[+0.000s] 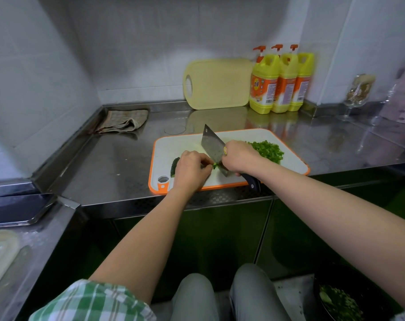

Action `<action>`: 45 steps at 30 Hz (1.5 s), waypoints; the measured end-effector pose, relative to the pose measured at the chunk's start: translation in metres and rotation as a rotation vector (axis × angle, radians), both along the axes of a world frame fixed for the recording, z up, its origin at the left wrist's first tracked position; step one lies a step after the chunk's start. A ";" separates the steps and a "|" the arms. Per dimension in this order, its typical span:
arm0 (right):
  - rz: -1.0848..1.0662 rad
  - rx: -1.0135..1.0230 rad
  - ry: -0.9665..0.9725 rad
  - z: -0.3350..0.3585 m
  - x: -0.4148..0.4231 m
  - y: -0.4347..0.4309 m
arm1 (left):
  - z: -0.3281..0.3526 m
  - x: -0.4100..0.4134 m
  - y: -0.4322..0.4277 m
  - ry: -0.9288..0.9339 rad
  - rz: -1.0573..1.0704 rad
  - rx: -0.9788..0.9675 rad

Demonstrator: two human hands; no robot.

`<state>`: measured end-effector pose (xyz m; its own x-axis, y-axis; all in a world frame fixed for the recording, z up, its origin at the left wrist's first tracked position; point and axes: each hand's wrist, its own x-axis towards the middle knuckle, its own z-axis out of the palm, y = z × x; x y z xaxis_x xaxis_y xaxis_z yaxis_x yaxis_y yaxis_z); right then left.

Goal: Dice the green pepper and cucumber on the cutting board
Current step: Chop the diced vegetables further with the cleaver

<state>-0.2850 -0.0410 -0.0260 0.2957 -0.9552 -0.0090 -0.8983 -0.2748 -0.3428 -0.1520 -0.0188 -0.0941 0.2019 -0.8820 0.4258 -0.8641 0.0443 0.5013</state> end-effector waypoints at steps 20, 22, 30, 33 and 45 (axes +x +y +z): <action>0.006 0.003 0.006 0.002 0.004 0.005 | -0.001 0.000 0.001 0.026 0.006 -0.005; -0.001 -0.047 -0.016 0.002 0.002 0.003 | -0.001 0.000 0.001 0.033 0.003 -0.016; 0.047 0.000 0.012 0.006 -0.002 0.004 | -0.002 0.000 0.000 0.045 0.015 -0.019; 0.052 0.020 0.011 0.006 0.000 0.003 | -0.003 0.001 -0.001 0.046 0.012 -0.020; 0.011 -0.059 -0.098 -0.001 -0.003 -0.003 | -0.004 0.001 0.000 0.049 0.000 -0.035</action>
<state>-0.2876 -0.0441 -0.0265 0.3030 -0.9499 0.0764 -0.8581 -0.3069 -0.4117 -0.1508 -0.0186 -0.0977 0.2233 -0.8668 0.4459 -0.8388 0.0622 0.5409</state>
